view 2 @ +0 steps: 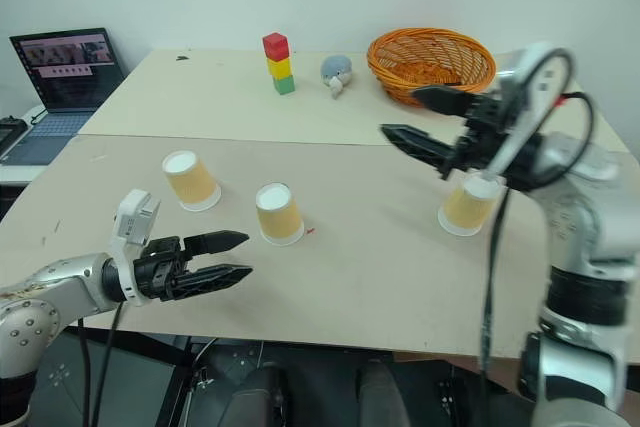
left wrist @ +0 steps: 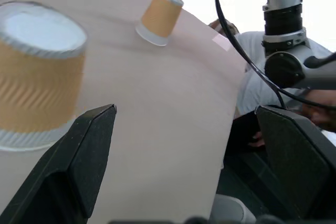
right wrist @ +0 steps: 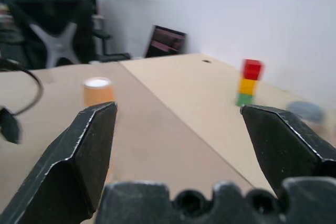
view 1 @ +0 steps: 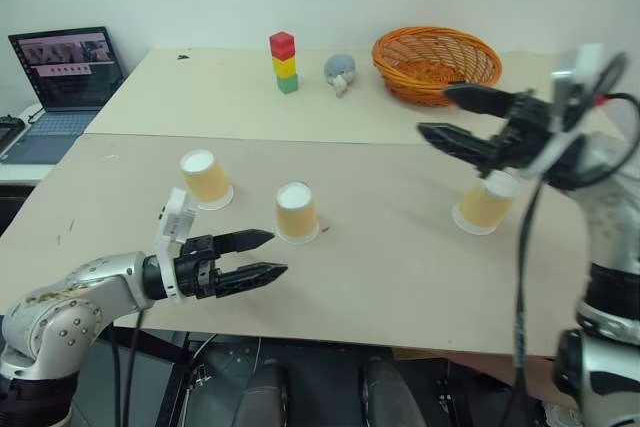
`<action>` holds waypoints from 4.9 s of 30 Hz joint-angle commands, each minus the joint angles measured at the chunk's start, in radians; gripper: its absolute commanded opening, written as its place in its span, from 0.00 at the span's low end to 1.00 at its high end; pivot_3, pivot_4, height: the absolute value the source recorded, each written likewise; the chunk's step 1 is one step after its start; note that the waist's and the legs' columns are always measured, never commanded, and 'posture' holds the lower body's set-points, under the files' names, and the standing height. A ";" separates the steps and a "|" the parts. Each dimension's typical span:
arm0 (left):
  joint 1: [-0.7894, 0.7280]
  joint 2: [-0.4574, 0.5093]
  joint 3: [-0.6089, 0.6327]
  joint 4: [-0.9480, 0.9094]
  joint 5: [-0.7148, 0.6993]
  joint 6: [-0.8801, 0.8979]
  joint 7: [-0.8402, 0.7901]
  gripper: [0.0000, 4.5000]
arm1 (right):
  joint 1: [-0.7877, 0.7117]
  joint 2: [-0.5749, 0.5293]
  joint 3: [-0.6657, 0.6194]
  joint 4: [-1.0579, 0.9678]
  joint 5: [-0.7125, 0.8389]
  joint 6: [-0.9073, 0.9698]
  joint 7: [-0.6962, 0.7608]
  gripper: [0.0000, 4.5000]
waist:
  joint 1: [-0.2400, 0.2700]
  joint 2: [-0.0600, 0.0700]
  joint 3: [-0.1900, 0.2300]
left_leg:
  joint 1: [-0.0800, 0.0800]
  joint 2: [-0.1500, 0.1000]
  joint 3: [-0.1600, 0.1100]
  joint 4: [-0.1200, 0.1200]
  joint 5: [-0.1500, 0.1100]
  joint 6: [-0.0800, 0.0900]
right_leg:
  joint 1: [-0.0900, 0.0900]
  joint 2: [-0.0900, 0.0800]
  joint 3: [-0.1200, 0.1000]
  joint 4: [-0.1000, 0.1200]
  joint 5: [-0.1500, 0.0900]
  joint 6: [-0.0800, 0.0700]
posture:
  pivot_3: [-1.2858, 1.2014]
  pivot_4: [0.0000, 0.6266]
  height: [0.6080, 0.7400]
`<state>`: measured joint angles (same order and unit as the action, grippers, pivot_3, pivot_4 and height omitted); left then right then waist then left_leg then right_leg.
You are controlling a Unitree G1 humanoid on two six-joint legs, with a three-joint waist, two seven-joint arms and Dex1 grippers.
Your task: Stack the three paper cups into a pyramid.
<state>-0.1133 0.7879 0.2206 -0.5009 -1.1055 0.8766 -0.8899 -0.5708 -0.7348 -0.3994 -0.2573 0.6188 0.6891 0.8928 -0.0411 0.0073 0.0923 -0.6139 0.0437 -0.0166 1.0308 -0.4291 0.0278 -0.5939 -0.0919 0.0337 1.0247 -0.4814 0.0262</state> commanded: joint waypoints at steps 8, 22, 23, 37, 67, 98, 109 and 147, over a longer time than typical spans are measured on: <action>-0.146 0.018 -0.142 0.019 0.132 -0.073 -0.125 1.00 | 0.433 -0.118 -0.318 -0.146 0.015 0.050 -0.042 0.98 | 0.011 0.000 0.000 | 0.002 0.003 0.001 0.000 0.001 0.002 | 0.008 0.012 -0.002 -0.010 0.000 0.000 | 0.52 0.24 0.23; -0.239 -0.040 -0.235 0.064 0.287 -0.190 -0.187 1.00 | 0.606 -0.063 -0.207 -0.047 -0.056 -0.088 -0.052 0.98 | 0.023 -0.001 0.002 | 0.013 0.006 0.008 0.000 -0.001 0.005 | 0.014 0.016 0.004 -0.011 0.000 0.000 | 0.52 0.24 0.23; -0.242 -0.050 -0.237 0.068 0.301 -0.204 -0.181 1.00 | 0.598 -0.065 -0.204 -0.040 -0.055 -0.091 -0.053 0.98 | 0.025 -0.001 0.002 | 0.013 0.006 0.008 0.000 -0.001 0.005 | 0.014 0.016 0.004 -0.011 0.000 0.000 | 0.52 0.24 0.23; -0.267 -0.117 -0.235 0.066 0.337 -0.227 -0.136 1.00 | 0.518 -0.077 -0.183 -0.001 -0.048 -0.098 -0.080 0.98 | 0.027 -0.001 0.002 | 0.013 0.006 0.008 0.000 -0.001 0.005 | 0.015 0.016 0.005 -0.011 0.000 0.000 | 0.52 0.24 0.23; -0.264 -0.124 -0.161 0.048 0.251 -0.166 -0.039 1.00 | 0.304 -0.048 -0.026 0.314 -0.100 -0.232 -0.071 0.98 | 0.026 -0.002 0.003 | 0.012 0.005 0.008 0.001 -0.001 0.005 | 0.014 0.016 0.005 -0.009 0.000 0.000 | 0.52 0.24 0.23; 0.023 0.021 0.192 -0.015 -0.026 -0.010 0.072 1.00 | -0.051 -0.005 0.320 0.278 -0.009 -0.133 0.256 0.57 | 0.012 -0.003 0.007 | 0.011 0.006 0.008 0.002 -0.001 0.005 | 0.012 0.015 0.006 -0.009 0.000 0.000 | 0.52 0.24 0.23; 0.084 0.003 0.193 -0.066 -0.012 -0.044 0.109 1.00 | -0.145 0.080 0.482 0.341 -0.071 -0.162 0.385 0.57 | 0.020 -0.003 0.007 | 0.011 0.006 0.007 0.002 -0.001 0.005 | 0.012 0.013 0.005 -0.009 0.000 0.000 | 0.52 0.24 0.23; 0.047 -0.038 0.158 -0.077 -0.065 -0.046 0.188 1.00 | -0.219 0.252 0.507 0.571 -0.204 -0.270 0.449 0.57 | -0.002 -0.002 0.007 | 0.011 0.005 0.007 0.002 -0.001 0.005 | 0.010 0.013 0.005 -0.005 0.000 0.000 | 0.52 0.24 0.23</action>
<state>-0.0428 0.7506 0.3722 -0.5436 -1.1422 0.8482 -0.7121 -0.7645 -0.4868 0.1147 0.3253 0.4110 0.4414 1.3310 -0.0435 0.0050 0.0997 -0.6025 0.0488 -0.0100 1.0324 -0.4302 0.0327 -0.5840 -0.0790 0.0390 1.0200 -0.4816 0.0262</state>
